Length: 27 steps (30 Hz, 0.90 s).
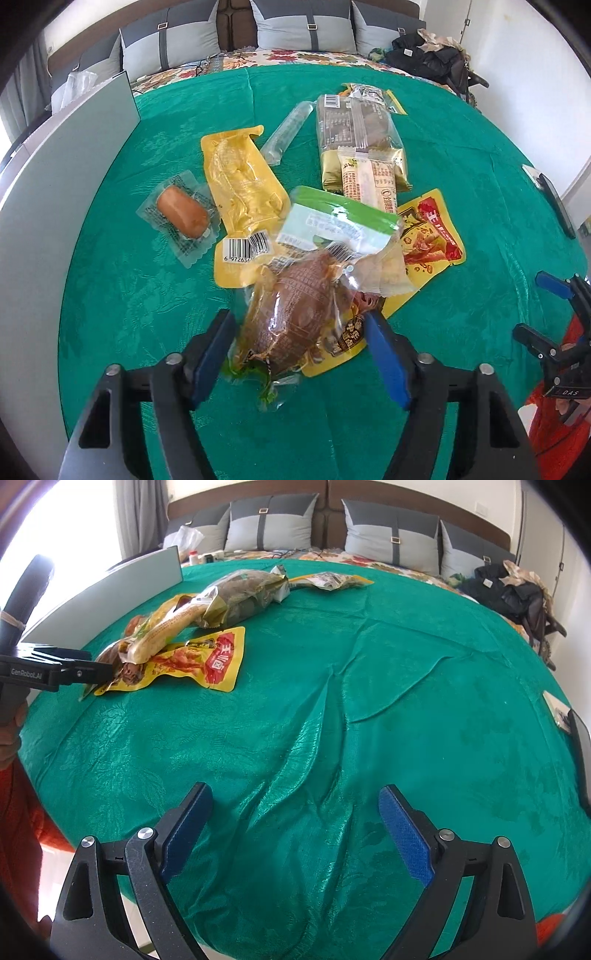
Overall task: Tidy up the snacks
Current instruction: 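Grasp the brown vacuum-packed meat package with the left tool, then grasp the yellow spicy-strip packet with the right tool while the left tool lifts the meat package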
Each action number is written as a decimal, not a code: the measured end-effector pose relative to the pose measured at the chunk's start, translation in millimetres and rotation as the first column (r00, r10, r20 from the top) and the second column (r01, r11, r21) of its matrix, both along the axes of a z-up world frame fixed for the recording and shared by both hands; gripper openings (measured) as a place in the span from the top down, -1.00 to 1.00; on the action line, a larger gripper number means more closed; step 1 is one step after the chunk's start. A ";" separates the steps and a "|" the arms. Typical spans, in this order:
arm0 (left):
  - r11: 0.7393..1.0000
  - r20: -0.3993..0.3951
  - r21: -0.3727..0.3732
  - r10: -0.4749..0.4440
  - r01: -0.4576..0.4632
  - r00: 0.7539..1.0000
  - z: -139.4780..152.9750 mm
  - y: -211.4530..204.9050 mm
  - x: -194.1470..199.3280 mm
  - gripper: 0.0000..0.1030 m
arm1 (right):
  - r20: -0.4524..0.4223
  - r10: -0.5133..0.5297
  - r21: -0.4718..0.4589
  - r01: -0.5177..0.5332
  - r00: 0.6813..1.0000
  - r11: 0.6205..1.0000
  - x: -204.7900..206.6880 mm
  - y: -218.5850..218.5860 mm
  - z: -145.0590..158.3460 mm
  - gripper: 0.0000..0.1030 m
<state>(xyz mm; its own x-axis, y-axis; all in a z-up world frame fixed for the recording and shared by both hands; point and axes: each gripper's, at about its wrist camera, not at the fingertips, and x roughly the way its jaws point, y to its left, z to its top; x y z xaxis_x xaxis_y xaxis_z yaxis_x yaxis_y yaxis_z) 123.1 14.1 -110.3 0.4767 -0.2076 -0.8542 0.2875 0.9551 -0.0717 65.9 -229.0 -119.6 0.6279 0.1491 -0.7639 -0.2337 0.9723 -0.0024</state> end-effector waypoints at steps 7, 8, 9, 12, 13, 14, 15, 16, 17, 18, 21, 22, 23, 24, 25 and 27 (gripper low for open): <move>0.990 -0.043 0.010 0.142 -0.142 0.989 10.0 21.0 -36.7 0.19 | 0.003 0.001 0.003 -0.001 1.000 1.000 1.0 -0.9 -0.5 -0.83; 0.987 -0.057 0.008 0.163 -0.163 0.985 9.8 25.8 -43.4 0.19 | 0.003 0.000 0.003 0.000 1.000 1.000 1.4 -0.8 -0.6 -0.84; 0.983 -0.065 0.011 0.181 -0.181 0.981 9.7 29.8 -48.2 0.19 | 0.004 0.000 0.004 0.000 1.000 1.000 1.6 -0.8 -0.6 -0.84; 0.977 -0.058 0.016 0.211 -0.210 0.976 8.7 40.1 -52.3 0.14 | 0.004 0.000 0.005 0.000 1.000 1.000 1.6 -1.3 -0.4 -0.84; 0.979 -0.060 0.012 0.206 -0.206 0.977 7.8 41.3 -50.5 0.02 | 0.004 -0.001 0.005 0.001 1.000 1.000 1.6 -1.3 -0.4 -0.85; 0.979 -0.065 0.011 0.202 -0.202 0.977 5.8 42.2 -48.6 -0.18 | 0.004 -0.001 0.005 0.001 1.000 1.000 2.0 -1.6 0.0 -0.84; 0.980 -0.065 0.015 0.200 -0.200 0.978 3.7 42.5 -47.2 -0.27 | 0.004 -0.001 0.005 0.000 1.000 1.000 2.0 -1.6 0.0 -0.84; 0.980 -0.057 0.023 0.201 -0.200 0.978 1.9 42.7 -46.4 -0.33 | 0.004 0.000 0.005 0.000 1.000 1.000 2.0 -1.6 0.1 -0.84; 0.979 -0.050 0.035 0.202 -0.200 0.978 0.0 42.7 -45.8 -0.36 | 0.005 0.001 0.005 -0.001 1.000 1.000 2.1 -1.7 0.3 -0.84; 0.977 -0.047 0.051 0.209 -0.207 0.977 -1.7 43.3 -44.3 -0.36 | 0.007 0.001 0.005 -0.001 1.000 1.000 1.8 -1.8 0.2 -0.84; 0.964 -0.041 0.070 0.258 -0.255 0.965 -4.3 51.3 -43.5 -0.36 | 0.013 -0.002 0.007 0.002 1.000 1.000 1.2 -1.8 0.4 -0.84; 0.960 -0.043 0.065 0.275 -0.271 0.961 -4.6 55.9 -43.3 -0.36 | 0.015 -0.003 0.007 0.003 1.000 1.000 1.0 -2.0 0.4 -0.84; 0.958 -0.046 0.053 0.286 -0.283 0.957 -5.0 61.0 -43.3 -0.36 | 0.017 -0.004 0.007 0.004 1.000 1.000 0.6 -2.1 0.2 -0.84; 0.956 -0.049 0.041 0.293 -0.292 0.955 -5.1 65.5 -43.5 -0.36 | 0.019 -0.005 0.008 0.004 1.000 1.000 0.2 -2.2 0.0 -0.84; 0.954 -0.052 0.032 0.300 -0.299 0.952 -5.0 69.6 -43.7 -0.36 | 0.021 -0.004 0.008 0.004 1.000 1.000 -0.2 -2.4 -0.2 -0.84; 0.951 -0.059 0.022 0.308 -0.308 0.949 -5.5 76.3 -43.9 -0.36 | 0.021 -0.004 0.008 0.004 1.000 1.000 -0.4 -2.5 -0.2 -0.84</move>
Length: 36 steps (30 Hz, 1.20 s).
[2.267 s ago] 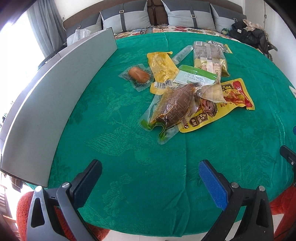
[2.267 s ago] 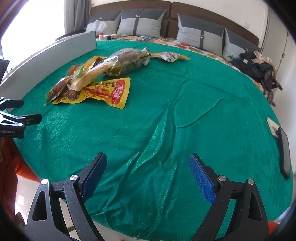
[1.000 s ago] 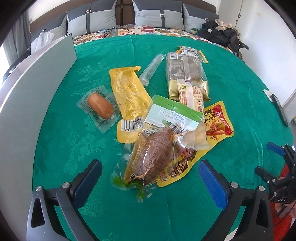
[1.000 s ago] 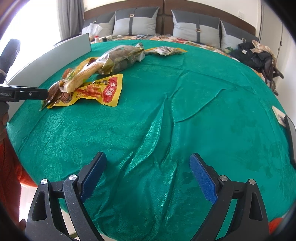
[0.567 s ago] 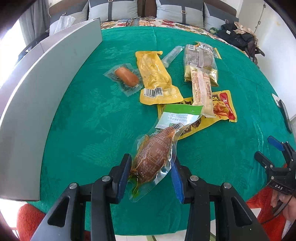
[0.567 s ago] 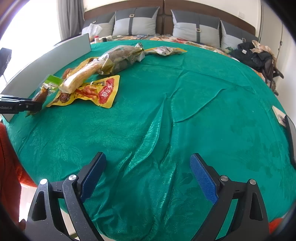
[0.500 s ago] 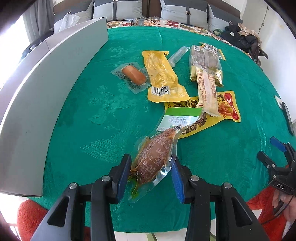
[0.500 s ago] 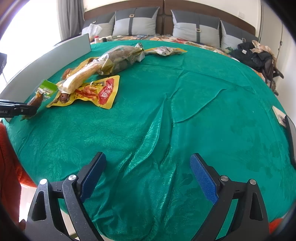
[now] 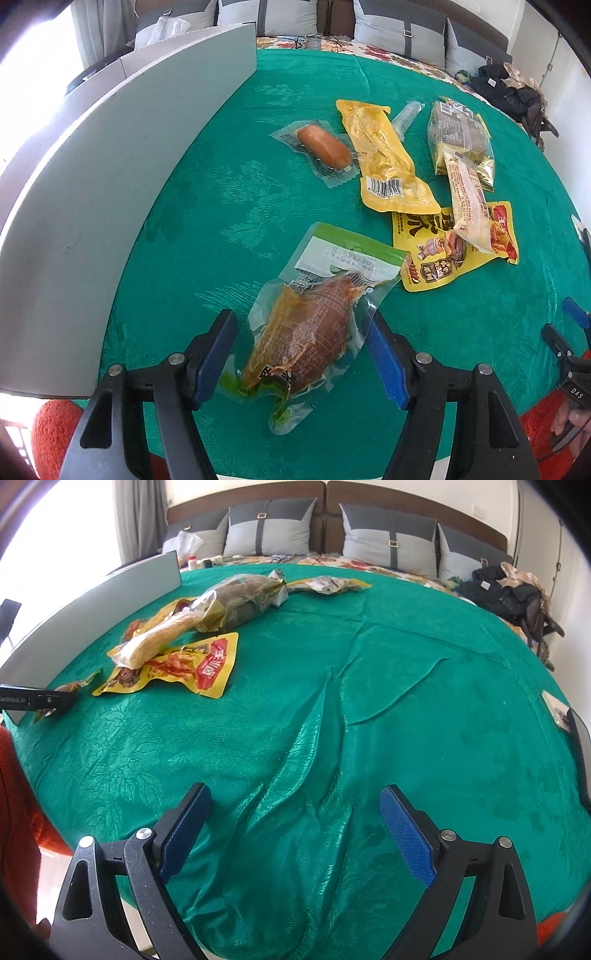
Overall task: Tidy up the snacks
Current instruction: 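Grasp the yellow spicy-strip packet with the right tool while the left tool lifts the meat package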
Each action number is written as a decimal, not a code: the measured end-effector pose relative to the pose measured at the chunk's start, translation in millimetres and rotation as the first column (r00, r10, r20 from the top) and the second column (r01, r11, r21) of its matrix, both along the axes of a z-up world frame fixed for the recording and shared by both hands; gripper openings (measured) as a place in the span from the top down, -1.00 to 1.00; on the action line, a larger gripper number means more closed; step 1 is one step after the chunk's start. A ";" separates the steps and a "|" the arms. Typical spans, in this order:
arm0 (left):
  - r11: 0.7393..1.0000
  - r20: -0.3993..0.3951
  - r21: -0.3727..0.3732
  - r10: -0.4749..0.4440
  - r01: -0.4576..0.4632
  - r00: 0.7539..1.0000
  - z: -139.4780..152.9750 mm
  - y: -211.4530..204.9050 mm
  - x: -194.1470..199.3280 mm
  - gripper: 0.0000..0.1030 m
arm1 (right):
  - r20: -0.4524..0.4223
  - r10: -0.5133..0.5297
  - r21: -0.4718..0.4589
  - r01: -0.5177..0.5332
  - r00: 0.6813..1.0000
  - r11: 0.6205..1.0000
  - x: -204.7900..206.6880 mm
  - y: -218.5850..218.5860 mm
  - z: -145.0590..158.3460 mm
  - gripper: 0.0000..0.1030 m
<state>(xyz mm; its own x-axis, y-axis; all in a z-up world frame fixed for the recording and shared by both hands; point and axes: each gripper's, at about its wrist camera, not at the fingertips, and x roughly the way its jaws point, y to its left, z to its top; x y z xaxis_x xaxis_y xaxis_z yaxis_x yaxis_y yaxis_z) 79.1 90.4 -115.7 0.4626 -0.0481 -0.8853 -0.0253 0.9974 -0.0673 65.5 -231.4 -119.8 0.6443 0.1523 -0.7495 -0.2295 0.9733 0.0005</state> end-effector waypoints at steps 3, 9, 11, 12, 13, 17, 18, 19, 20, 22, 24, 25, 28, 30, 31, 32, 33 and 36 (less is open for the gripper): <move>1.000 -0.011 -0.017 -0.008 0.008 1.000 -1.5 4.8 -1.0 -0.36 | 0.002 0.001 0.000 -0.001 1.000 1.000 -0.5 -0.2 -0.3 -0.84; 0.998 -0.025 0.060 -0.029 0.031 0.999 -4.2 -0.1 -2.4 -0.47 | -0.100 0.000 -0.030 -0.003 0.995 1.000 10.2 5.7 8.4 -0.81; 0.998 -0.022 0.059 -0.013 0.014 1.000 -6.6 2.4 -1.6 -0.62 | -0.078 0.033 -0.002 -0.033 0.996 0.999 19.4 13.5 22.2 -0.81; 0.999 -0.019 0.053 -0.005 0.006 1.000 -7.1 4.1 -0.7 -0.63 | -0.069 0.051 0.001 -0.051 0.996 0.999 27.4 19.4 29.3 -0.81; 0.998 -0.018 0.058 -0.003 0.004 1.000 -7.6 4.0 0.0 -0.63 | -0.067 0.065 0.000 -0.065 0.996 0.998 38.3 25.9 35.7 -0.81; 0.998 -0.008 0.057 0.000 0.000 1.000 -9.8 5.6 -0.1 -0.70 | -0.157 0.167 0.064 -0.159 0.973 0.985 96.5 57.9 47.3 -0.77; 0.998 -0.007 0.057 0.002 -0.001 1.000 -10.1 6.1 -0.6 -0.71 | -0.182 0.229 0.045 -0.225 0.956 0.973 106.8 70.9 46.3 -0.76; 0.998 -0.006 0.056 0.004 -0.003 1.000 -10.4 6.9 -1.4 -0.71 | -0.203 0.301 0.001 -0.307 0.932 0.952 112.8 86.1 44.2 -0.76; 0.998 -0.005 0.056 0.006 -0.005 1.000 -10.7 7.3 -2.1 -0.72 | -0.225 0.367 -0.060 -0.389 0.903 0.919 115.1 101.7 40.5 -0.76; 0.998 -0.004 0.056 0.004 -0.004 1.000 -10.9 8.7 -2.9 -0.74 | -0.259 0.452 -0.173 -0.502 0.853 0.847 115.3 126.6 33.7 -0.76; 0.998 -0.004 0.057 0.004 -0.004 1.000 -11.3 9.3 -1.4 -0.76 | -0.272 0.492 -0.237 -0.553 0.827 0.799 117.9 145.8 30.3 -0.75; 0.998 -0.004 0.058 0.005 -0.005 1.000 -11.1 7.3 -1.1 -0.77 | -0.277 0.513 -0.241 -0.575 0.813 0.782 119.8 154.6 29.6 -0.75; 0.998 -0.005 0.058 0.002 -0.001 1.000 -11.2 7.6 -0.1 -0.78 | -0.331 0.532 -0.231 -0.614 0.779 0.755 127.7 177.6 20.9 -0.75; 0.998 -0.009 0.056 0.002 -0.002 1.000 -10.9 9.1 -0.3 -0.78 | -0.365 0.524 -0.209 -0.616 0.770 0.759 129.8 185.2 15.9 -0.75; 0.998 -0.011 0.056 0.001 -0.001 1.000 -10.8 9.6 -0.4 -0.78 | -0.390 0.510 -0.196 -0.610 0.767 0.767 129.6 185.7 14.1 -0.74; 0.998 -0.013 0.055 0.000 0.001 1.000 -10.8 10.2 -0.6 -0.78 | -0.405 0.492 -0.177 -0.594 0.771 0.785 130.3 183.7 14.5 -0.72; 0.999 -0.016 0.053 -0.003 0.004 1.000 -10.8 10.5 -0.5 -0.78 | -0.425 0.468 -0.172 -0.576 0.775 0.799 130.6 179.5 14.4 -0.72; 0.999 -0.022 0.050 -0.007 0.008 1.000 -10.2 10.5 0.5 -0.78 | -0.454 0.408 -0.215 -0.541 0.792 0.813 125.3 165.5 19.8 -0.44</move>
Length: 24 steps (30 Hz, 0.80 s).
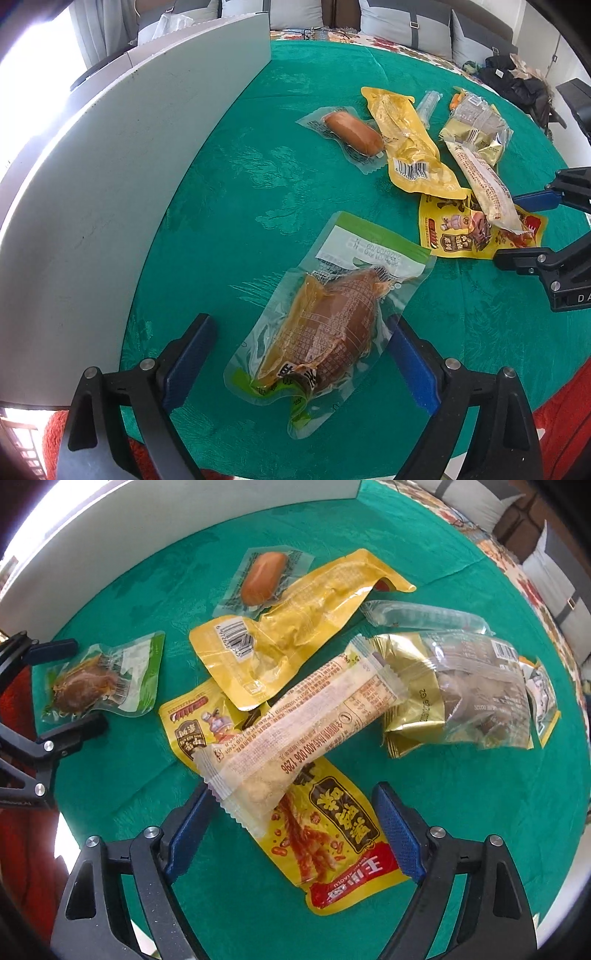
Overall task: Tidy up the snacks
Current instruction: 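Grasp the yellow spicy-strip packet with the right tool while the left tool lifts the meat package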
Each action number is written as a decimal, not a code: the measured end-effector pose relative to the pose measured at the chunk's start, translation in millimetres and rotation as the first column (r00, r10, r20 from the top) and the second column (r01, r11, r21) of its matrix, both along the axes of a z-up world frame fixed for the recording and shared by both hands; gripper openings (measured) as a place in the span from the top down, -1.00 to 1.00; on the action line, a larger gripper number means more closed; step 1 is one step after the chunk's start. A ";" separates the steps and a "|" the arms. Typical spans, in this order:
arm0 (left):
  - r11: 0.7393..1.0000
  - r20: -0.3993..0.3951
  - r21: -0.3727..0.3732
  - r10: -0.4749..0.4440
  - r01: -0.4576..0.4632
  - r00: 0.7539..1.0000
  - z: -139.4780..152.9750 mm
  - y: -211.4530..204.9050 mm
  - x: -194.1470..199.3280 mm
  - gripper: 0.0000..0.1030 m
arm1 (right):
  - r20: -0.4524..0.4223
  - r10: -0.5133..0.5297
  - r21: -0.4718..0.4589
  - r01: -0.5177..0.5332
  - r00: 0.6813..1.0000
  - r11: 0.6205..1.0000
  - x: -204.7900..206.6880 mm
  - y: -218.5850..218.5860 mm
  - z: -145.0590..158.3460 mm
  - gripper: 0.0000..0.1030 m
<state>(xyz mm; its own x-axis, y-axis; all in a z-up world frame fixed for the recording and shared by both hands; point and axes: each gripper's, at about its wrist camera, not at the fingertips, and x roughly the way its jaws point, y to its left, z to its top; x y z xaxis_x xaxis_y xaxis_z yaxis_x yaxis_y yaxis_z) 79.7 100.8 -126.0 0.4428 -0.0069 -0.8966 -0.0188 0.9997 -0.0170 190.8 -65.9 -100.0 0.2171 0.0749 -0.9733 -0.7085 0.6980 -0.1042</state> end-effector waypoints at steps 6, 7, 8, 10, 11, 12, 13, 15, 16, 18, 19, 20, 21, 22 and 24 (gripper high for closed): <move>0.996 -0.008 -0.079 -0.044 0.044 0.999 6.5 0.1 -6.1 -0.78 | -0.115 -0.148 -0.064 0.142 0.982 0.988 -19.1 -61.6 4.8 -0.11; 0.995 -0.008 -0.080 -0.053 0.052 0.999 7.3 0.0 -6.8 -0.78 | -0.128 -0.180 -0.066 0.173 0.975 0.983 -21.6 -74.3 4.7 -0.11; 0.995 -0.009 -0.076 -0.059 0.058 0.998 7.6 0.1 -6.8 -0.78 | -0.147 -0.223 -0.057 0.216 0.964 0.975 -22.9 -87.7 5.2 -0.13; 0.996 -0.014 -0.055 -0.064 0.064 0.998 7.3 0.9 -6.3 -0.78 | -0.181 -0.279 -0.017 0.281 0.943 0.960 -22.8 -107.8 8.4 -0.23; 0.997 -0.016 -0.045 -0.068 0.067 0.998 6.7 1.3 -6.0 -0.78 | -0.181 -0.279 -0.004 0.283 0.943 0.959 -23.9 -113.3 10.1 -0.28; 0.997 -0.022 -0.037 -0.072 0.071 0.997 5.4 1.8 -5.5 -0.78 | -0.165 -0.261 -0.009 0.263 0.951 0.965 -25.9 -115.1 11.4 -0.33; 0.997 -0.032 -0.032 -0.076 0.075 0.997 3.3 1.5 -5.3 -0.78 | -0.138 -0.230 -0.020 0.229 0.963 0.973 -28.3 -114.7 12.3 -0.38; 0.996 -0.039 -0.009 -0.088 0.087 0.995 0.6 0.4 -5.5 -0.82 | -0.092 -0.159 -0.036 0.156 0.983 0.987 -35.1 -107.6 11.3 -0.38; 0.996 -0.042 0.005 -0.090 0.091 0.995 -0.5 -0.7 -5.4 -0.84 | -0.069 -0.126 -0.040 0.124 0.990 0.992 -36.3 -102.4 10.1 -0.38; 0.995 -0.041 0.011 -0.104 0.104 0.994 -2.0 -3.3 -6.1 -0.91 | -0.021 -0.059 -0.054 0.058 0.998 0.997 -37.3 -89.2 4.9 -0.38; 0.994 -0.040 0.010 -0.111 0.111 0.993 -2.7 -3.5 -6.8 -0.93 | 0.011 -0.034 -0.046 0.035 0.999 0.998 -38.6 -85.1 5.1 -0.49; 0.993 -0.040 0.004 -0.114 0.114 0.993 -2.8 -3.1 -7.1 -0.93 | 0.031 -0.026 -0.035 0.028 0.999 0.999 -37.0 -84.7 5.7 -0.49; 0.994 -0.036 0.005 -0.112 0.112 0.993 -2.3 -2.1 -7.9 -0.91 | 0.003 -0.045 -0.014 0.045 0.999 0.999 -33.2 -86.9 4.9 -0.45; 0.994 -0.023 0.008 -0.111 0.111 0.994 -0.1 -1.1 -9.3 -0.72 | -0.068 -0.090 0.025 0.092 0.994 0.995 -27.0 -91.2 2.3 -0.28; 0.993 0.004 0.006 -0.114 0.114 0.993 6.7 1.3 -12.2 -0.21 | -0.119 -0.162 0.010 0.165 0.980 0.986 -23.4 -102.4 3.0 -0.17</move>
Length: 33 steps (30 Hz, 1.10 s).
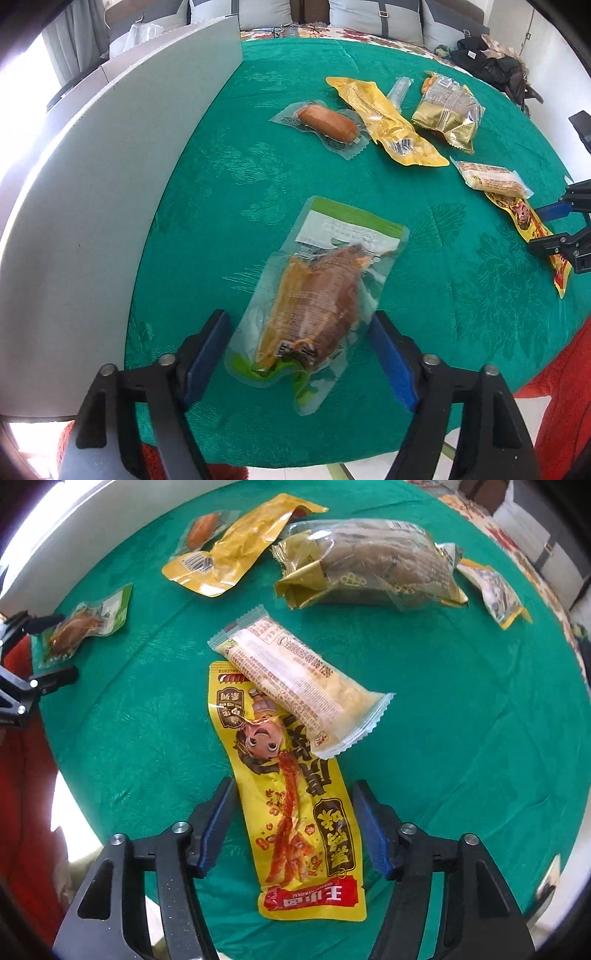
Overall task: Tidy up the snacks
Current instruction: 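Grasp the yellow spicy-strip packet with the right tool while the left tool lifts the meat package, then carry both packets over the white cardboard box and open both tools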
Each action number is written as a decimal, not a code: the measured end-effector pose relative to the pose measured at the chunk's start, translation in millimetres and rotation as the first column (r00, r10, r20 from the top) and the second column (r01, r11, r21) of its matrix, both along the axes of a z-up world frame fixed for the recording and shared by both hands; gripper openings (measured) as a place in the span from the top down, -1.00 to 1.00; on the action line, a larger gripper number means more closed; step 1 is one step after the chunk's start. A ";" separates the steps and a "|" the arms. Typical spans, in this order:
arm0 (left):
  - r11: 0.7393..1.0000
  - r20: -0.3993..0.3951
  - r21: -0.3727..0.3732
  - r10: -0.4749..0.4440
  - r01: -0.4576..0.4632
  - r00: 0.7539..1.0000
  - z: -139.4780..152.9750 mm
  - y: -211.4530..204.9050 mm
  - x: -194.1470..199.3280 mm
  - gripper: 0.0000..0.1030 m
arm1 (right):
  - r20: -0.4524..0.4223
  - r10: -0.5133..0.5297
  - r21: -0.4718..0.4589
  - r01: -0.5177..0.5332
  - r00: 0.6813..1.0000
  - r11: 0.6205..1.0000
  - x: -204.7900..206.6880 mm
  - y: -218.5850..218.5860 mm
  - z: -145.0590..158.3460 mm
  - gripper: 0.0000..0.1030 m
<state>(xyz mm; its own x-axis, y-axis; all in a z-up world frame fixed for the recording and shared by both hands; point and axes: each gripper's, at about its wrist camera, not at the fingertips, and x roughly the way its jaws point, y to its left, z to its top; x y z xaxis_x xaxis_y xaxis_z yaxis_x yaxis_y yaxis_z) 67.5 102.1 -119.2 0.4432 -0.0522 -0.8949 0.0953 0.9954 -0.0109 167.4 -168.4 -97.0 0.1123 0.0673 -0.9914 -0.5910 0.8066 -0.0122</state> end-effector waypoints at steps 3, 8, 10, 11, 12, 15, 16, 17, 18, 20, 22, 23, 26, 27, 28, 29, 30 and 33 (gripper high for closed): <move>1.000 0.003 -0.018 0.018 -0.018 1.000 1.3 5.8 1.1 -0.01 | -0.045 -0.017 0.012 0.018 0.999 1.000 -12.6 -15.3 3.6 -0.07; 0.994 0.003 -0.095 0.045 -0.044 0.999 3.0 13.2 5.5 0.10 | -0.091 -0.165 0.199 0.181 0.982 0.963 -19.6 -56.4 26.1 0.17; 0.992 0.005 -0.114 0.057 -0.056 0.998 3.6 15.1 5.0 0.14 | -0.090 -0.174 0.191 0.188 0.981 0.963 -16.8 -58.7 27.9 0.17; 0.991 0.007 -0.122 0.060 -0.059 0.998 4.1 16.4 4.2 0.14 | -0.095 -0.178 0.190 0.193 0.979 0.963 -17.9 -58.5 25.3 0.17; 0.990 0.009 -0.130 0.062 -0.060 0.998 5.3 17.2 2.8 0.14 | -0.098 -0.181 0.195 0.197 0.979 0.961 -16.4 -57.8 19.8 0.17; 0.989 0.002 -0.134 0.062 -0.061 0.998 4.9 15.8 2.6 0.14 | -0.053 -0.183 0.158 0.189 0.982 0.969 -15.4 -52.3 10.9 0.12; 0.990 0.000 -0.129 0.063 -0.062 0.998 3.9 15.4 2.5 0.14 | -0.027 -0.173 0.133 0.175 0.985 0.976 -17.6 -46.4 4.8 -0.03; 0.991 0.003 -0.123 0.062 -0.061 0.998 4.3 14.3 2.6 0.11 | -0.018 -0.165 0.118 0.166 0.986 0.979 -17.8 -39.8 9.4 -0.08; 0.991 0.003 -0.121 0.058 -0.057 0.998 4.4 12.7 3.2 0.08 | -0.022 -0.162 0.119 0.163 0.987 0.979 -18.4 -37.6 7.1 -0.13; 0.992 0.005 -0.113 0.054 -0.053 0.999 3.9 10.4 2.7 -0.06 | -0.020 -0.160 0.119 0.161 0.987 0.980 -19.5 -31.2 2.7 -0.28; 0.994 0.013 -0.095 0.055 -0.053 0.998 3.7 7.9 3.6 -0.17 | 0.005 -0.139 0.093 0.138 0.990 0.986 -21.4 -24.2 -2.6 -0.27; 0.994 0.015 -0.090 0.056 -0.055 0.998 3.4 7.3 4.7 -0.30 | 0.039 -0.119 0.061 0.116 0.992 0.991 -26.0 -10.3 -7.8 -0.07; 0.995 0.024 -0.084 0.062 -0.060 0.998 1.2 6.3 7.5 -0.24 | 0.034 -0.118 0.060 0.116 0.992 0.991 -23.7 16.4 -9.2 0.18; 0.995 0.034 -0.080 0.058 -0.055 0.998 2.0 5.4 7.6 -0.03 | 0.029 -0.122 0.071 0.120 0.992 0.990 -25.8 12.7 -3.8 0.19; 0.996 0.041 -0.073 0.059 -0.056 0.997 3.0 5.7 7.1 0.22 | 0.030 -0.126 0.087 0.123 0.992 0.989 -28.5 7.7 3.2 0.21; 0.993 0.034 -0.105 0.057 -0.054 0.998 2.8 8.1 7.0 0.43 | 0.027 -0.135 0.112 0.131 0.990 0.985 -31.1 3.1 11.0 0.21; 0.989 0.033 -0.130 0.071 -0.067 0.997 3.5 11.3 6.6 0.45 | 0.019 -0.148 0.146 0.143 0.989 0.979 -33.5 0.8 17.1 0.21; 0.978 0.024 -0.182 0.105 -0.099 0.994 5.4 20.7 5.2 0.45 | -0.017 -0.205 0.273 0.202 0.979 0.941 -40.0 -10.9 34.7 0.21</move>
<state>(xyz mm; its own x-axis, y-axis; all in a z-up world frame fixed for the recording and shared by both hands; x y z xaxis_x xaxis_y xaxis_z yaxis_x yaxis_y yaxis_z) 72.6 122.8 -113.8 0.4838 -0.1641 -0.8597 -0.0032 0.9819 -0.1893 127.5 -179.3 -62.2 0.1635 0.3082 -0.9372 -0.4149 0.8833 0.2182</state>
